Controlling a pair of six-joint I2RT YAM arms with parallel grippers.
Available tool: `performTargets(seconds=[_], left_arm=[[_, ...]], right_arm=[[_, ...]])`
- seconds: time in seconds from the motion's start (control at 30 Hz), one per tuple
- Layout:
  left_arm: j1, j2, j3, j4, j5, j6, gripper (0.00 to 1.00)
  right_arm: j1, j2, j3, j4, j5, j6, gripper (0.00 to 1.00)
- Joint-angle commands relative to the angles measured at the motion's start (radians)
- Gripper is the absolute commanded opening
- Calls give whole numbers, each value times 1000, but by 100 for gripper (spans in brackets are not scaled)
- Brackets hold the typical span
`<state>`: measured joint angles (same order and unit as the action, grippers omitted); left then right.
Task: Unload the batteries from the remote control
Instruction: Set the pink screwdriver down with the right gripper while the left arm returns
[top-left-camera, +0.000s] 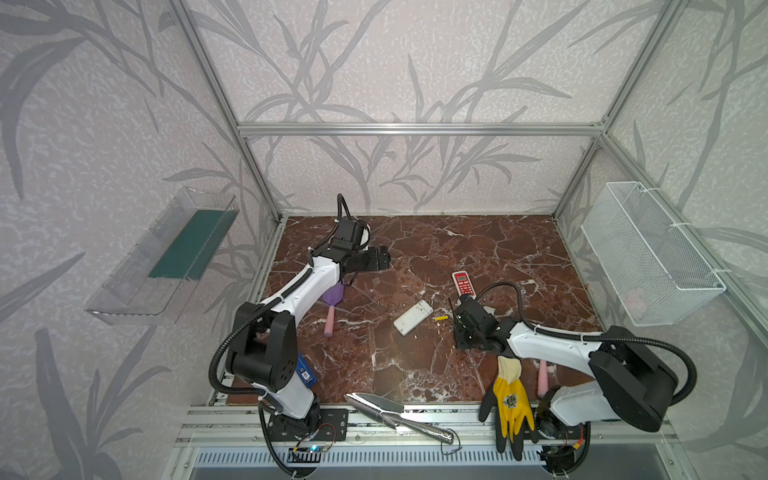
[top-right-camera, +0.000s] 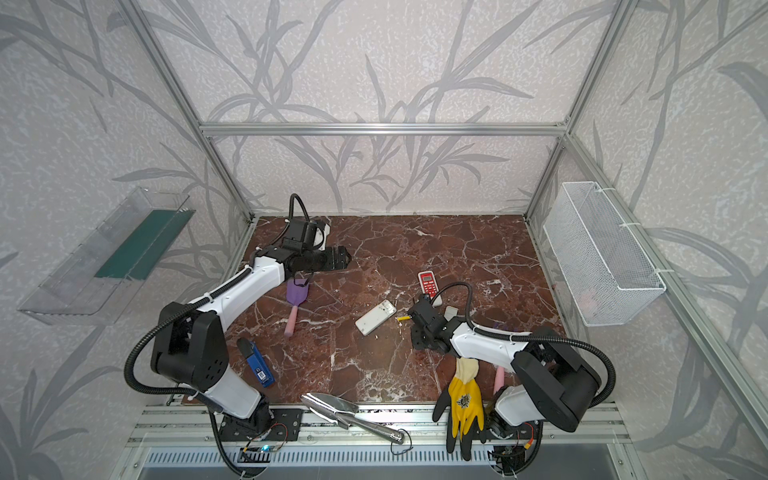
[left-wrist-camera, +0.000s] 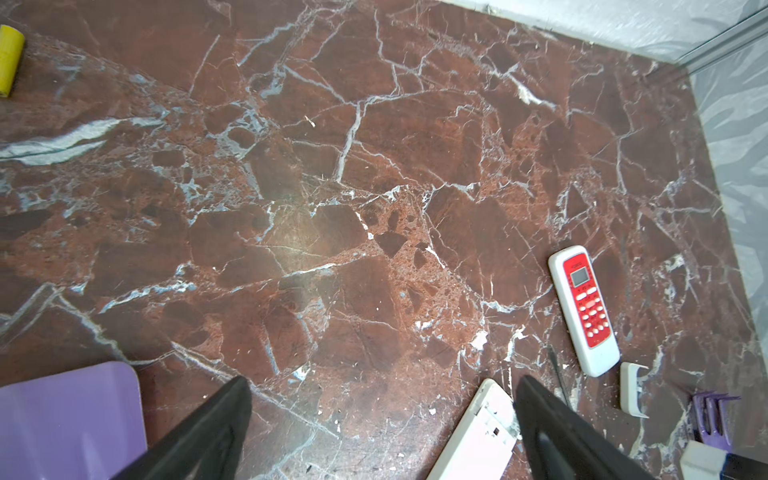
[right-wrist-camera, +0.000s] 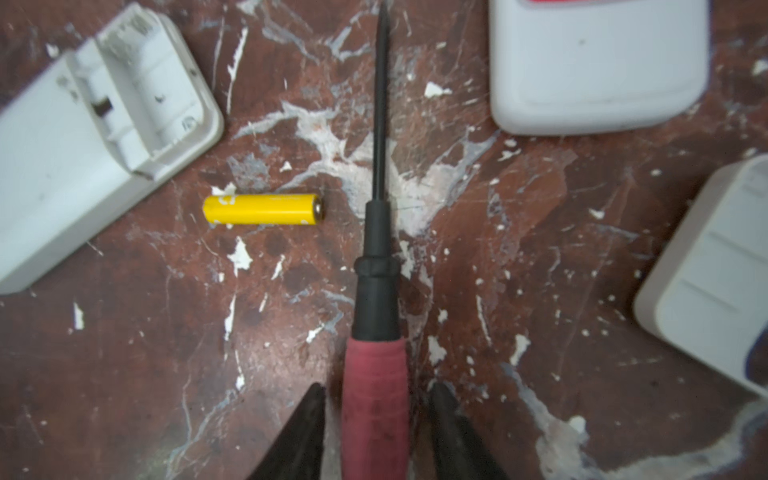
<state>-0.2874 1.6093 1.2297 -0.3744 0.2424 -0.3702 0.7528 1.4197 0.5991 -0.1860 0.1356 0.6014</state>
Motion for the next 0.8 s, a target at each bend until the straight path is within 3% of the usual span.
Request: performTargets(seconds=[0.0, 0.1, 0.33, 0.57, 0.77], left_arm=[[-7, -54, -31, 27, 13, -44, 100], [-7, -68, -29, -22, 39, -24, 99], [-9, -126, -100, 21, 61, -68, 100], [-9, -174, -165, 64, 62, -122, 100], [-9, -186, -185, 76, 83, -125, 100]], right_arm=[[-4, -58, 5, -107, 38, -7, 56], [-6, -125, 26, -146, 80, -29, 65], [-72, -196, 115, -141, 110, -148, 67], [-216, -25, 245, -84, 47, -276, 67], [-280, 164, 357, -43, 21, -341, 71]])
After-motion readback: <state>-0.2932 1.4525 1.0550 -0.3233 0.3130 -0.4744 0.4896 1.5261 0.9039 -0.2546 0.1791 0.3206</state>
